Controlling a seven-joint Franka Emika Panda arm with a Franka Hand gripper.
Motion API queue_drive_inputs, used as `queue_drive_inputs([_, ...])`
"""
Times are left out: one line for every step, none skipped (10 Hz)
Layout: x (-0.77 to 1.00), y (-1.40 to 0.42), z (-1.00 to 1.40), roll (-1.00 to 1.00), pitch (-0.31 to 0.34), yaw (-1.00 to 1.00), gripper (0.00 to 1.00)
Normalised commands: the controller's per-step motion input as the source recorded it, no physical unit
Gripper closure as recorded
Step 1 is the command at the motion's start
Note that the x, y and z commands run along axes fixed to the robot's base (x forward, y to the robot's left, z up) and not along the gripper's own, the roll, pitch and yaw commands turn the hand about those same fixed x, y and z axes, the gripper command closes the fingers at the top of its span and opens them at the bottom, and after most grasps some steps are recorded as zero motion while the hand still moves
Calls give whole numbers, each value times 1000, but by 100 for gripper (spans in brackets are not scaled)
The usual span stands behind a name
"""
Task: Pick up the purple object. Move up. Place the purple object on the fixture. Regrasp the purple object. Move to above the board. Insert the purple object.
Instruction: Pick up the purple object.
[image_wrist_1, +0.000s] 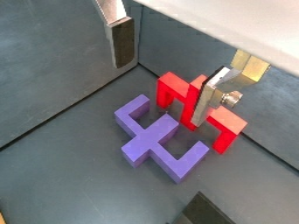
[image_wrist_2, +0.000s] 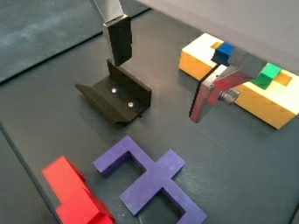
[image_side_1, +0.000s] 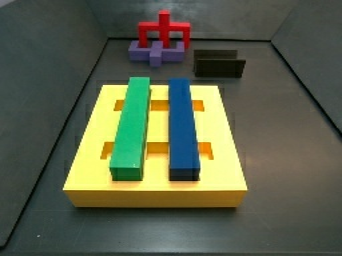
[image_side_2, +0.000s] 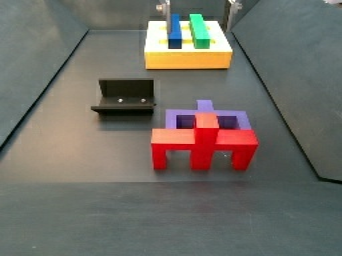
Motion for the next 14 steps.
queue_drive_inputs([0, -9, -31, 20, 0, 0, 0])
queue_drive_inputs([117, 0, -663, -56, -54, -6, 0])
queue_drive_inputs([-23, 3, -889, -49, -179, -43, 0])
queue_drive_inputs([-11, 0, -811, -73, -209, -43, 0])
queue_drive_inputs([0, 0, -717, -106, -243, -26, 0])
queue_drive_inputs([0, 0, -740, -93, -233, -54, 0])
queue_drive_inputs([-66, 0, -809, -70, -207, -91, 0])
queue_drive_inputs([-174, 0, -820, -77, -190, -111, 0])
queue_drive_inputs([-434, -54, -720, -87, -240, -126, 0])
queue_drive_inputs([-454, -109, -660, -111, -259, -177, 0])
queue_drive_inputs([-377, -43, -689, -79, -277, -186, 0])
queue_drive_inputs([-160, 0, -651, -114, -260, -60, 0])
queue_drive_inputs([0, 0, -603, -163, -236, -26, 0])
queue_drive_inputs([9, 0, -620, -156, -233, -109, 0])
